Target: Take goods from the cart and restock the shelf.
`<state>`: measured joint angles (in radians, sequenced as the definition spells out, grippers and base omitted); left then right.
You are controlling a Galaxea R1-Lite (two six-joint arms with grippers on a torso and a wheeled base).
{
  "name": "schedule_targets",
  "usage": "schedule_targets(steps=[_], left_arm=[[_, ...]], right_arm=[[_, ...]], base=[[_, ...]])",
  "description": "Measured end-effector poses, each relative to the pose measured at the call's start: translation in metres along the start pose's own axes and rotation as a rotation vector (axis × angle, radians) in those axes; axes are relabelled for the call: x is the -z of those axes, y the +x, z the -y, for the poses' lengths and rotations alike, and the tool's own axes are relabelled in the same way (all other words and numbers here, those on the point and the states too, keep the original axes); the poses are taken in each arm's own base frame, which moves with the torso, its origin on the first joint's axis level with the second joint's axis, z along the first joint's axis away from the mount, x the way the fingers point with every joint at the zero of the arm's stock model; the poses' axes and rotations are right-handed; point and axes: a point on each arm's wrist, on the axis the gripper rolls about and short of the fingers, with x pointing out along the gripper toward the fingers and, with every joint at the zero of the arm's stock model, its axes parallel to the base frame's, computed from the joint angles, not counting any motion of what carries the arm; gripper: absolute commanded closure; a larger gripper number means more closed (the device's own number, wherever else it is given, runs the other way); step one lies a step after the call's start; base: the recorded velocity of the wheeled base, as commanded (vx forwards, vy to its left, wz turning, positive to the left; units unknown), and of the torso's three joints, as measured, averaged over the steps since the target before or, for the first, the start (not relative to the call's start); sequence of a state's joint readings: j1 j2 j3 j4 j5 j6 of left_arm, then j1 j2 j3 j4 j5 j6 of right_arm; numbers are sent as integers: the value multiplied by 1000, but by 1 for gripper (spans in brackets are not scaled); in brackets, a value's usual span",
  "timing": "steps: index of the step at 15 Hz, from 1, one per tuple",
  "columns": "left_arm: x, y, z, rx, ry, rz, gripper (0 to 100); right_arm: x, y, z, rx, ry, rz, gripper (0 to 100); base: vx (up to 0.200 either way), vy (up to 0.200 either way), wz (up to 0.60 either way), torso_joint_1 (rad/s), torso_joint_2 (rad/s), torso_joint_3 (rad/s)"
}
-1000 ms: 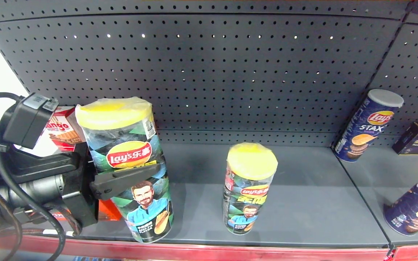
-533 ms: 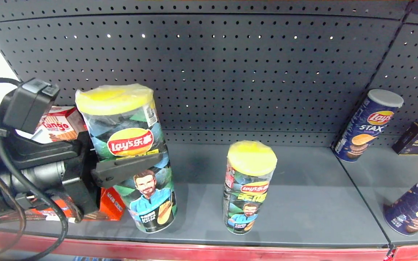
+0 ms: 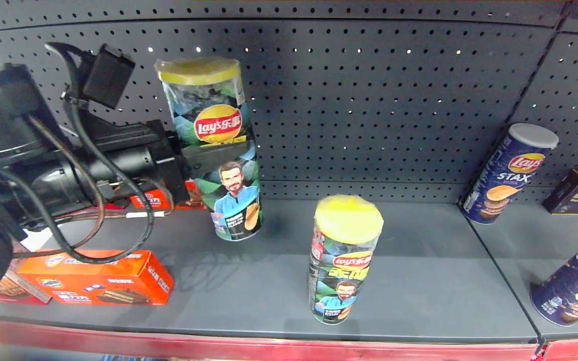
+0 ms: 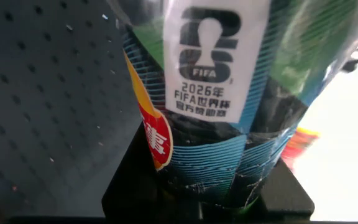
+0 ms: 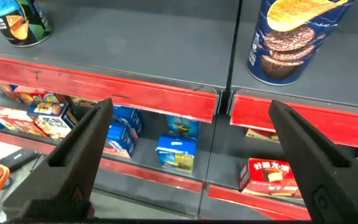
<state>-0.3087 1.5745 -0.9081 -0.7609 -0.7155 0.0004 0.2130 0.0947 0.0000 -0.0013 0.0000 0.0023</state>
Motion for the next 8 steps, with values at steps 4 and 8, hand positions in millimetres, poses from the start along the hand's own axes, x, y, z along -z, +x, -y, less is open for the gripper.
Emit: schedule_targets(steps=[4, 8], left_arm=[[28, 30, -3, 42, 14, -54, 100], [51, 59, -19, 92, 10, -81, 100]], right_arm=[[0, 0, 0, 0, 0, -1, 0], [0, 0, 0, 0, 0, -1, 0]], base=[[0, 0, 0, 0, 0, 0], [0, 0, 0, 0, 0, 0]])
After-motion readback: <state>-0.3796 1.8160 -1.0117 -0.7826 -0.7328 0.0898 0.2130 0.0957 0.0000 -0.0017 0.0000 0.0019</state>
